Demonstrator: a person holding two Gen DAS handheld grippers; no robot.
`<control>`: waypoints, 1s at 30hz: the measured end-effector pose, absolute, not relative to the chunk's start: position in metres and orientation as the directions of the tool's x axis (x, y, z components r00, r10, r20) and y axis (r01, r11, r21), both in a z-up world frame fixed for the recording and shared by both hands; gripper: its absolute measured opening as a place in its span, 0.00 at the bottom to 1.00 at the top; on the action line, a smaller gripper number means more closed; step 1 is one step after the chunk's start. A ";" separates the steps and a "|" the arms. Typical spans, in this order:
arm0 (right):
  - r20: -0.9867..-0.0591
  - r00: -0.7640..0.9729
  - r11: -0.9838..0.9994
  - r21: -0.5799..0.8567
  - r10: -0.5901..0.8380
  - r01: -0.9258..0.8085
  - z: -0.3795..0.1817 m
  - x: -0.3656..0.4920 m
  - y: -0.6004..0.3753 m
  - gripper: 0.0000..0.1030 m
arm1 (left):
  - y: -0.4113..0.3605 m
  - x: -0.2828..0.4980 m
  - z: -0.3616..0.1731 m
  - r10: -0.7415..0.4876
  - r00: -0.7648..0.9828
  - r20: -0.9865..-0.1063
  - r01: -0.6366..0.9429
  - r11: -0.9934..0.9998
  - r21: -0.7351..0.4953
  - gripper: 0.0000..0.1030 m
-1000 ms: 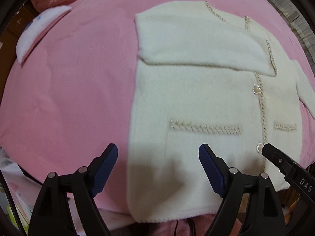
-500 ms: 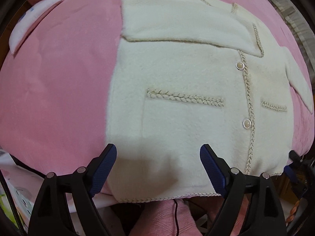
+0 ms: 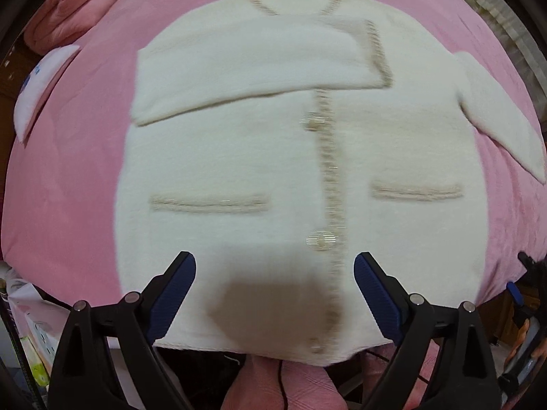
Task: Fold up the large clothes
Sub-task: 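Move the right tool to the other sleeve cuff and grasp it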
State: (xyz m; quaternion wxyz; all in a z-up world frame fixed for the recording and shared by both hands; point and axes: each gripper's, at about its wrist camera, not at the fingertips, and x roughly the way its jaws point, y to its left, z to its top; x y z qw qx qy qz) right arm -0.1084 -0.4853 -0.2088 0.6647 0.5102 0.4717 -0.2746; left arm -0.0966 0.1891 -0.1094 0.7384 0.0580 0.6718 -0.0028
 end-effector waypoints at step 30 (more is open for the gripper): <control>-0.830 0.542 0.219 0.557 0.130 0.801 -0.256 0.011 -0.753 0.16 | -0.165 -0.004 -0.139 0.061 -0.082 -0.995 0.263 0.964 0.037 0.91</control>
